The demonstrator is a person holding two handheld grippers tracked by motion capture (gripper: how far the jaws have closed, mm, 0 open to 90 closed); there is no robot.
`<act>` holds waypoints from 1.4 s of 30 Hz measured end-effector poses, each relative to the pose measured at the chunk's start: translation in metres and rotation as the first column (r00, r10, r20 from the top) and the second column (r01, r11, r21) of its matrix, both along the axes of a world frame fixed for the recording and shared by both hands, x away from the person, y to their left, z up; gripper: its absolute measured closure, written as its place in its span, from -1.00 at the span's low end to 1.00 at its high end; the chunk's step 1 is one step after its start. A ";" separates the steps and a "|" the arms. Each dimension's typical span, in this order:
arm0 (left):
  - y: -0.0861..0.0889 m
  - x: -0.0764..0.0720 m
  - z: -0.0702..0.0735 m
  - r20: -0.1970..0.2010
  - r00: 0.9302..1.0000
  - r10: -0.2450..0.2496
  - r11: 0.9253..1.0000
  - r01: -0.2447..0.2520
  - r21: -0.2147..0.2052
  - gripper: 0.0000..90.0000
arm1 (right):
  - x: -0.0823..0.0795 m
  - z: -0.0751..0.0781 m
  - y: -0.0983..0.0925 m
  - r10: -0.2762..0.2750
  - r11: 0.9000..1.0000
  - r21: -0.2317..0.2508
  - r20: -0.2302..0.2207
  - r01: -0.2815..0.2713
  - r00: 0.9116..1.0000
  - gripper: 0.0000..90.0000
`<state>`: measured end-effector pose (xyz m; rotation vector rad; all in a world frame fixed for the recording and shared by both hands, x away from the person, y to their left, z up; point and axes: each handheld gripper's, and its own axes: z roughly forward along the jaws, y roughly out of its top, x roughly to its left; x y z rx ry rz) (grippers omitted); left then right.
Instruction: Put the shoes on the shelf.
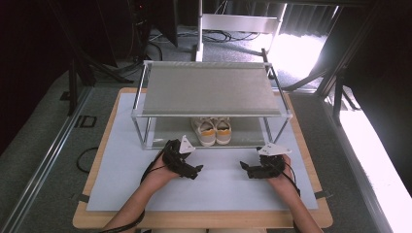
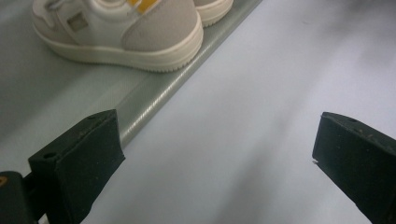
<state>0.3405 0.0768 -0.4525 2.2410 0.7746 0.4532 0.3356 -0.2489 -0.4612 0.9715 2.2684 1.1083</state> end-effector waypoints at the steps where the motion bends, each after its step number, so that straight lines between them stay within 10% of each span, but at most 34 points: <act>1: 0.002 -0.001 -0.001 -0.002 1.000 0.004 1.000 -0.004 -0.002 -0.97 | -0.001 -0.001 -0.002 -0.002 1.000 -0.004 -0.007 0.002 1.000 -0.73; 22: 0.035 -0.031 -0.021 0.013 0.999 0.045 0.999 -0.045 0.001 -0.97 | -0.031 -0.010 -0.051 -0.086 0.996 0.019 0.008 0.086 0.996 -0.73; 42: 0.072 -0.045 -0.033 0.041 0.987 0.152 0.984 -0.148 -0.096 -0.97 | -0.039 -0.011 -0.091 -0.169 0.983 0.079 0.058 0.164 0.984 -0.73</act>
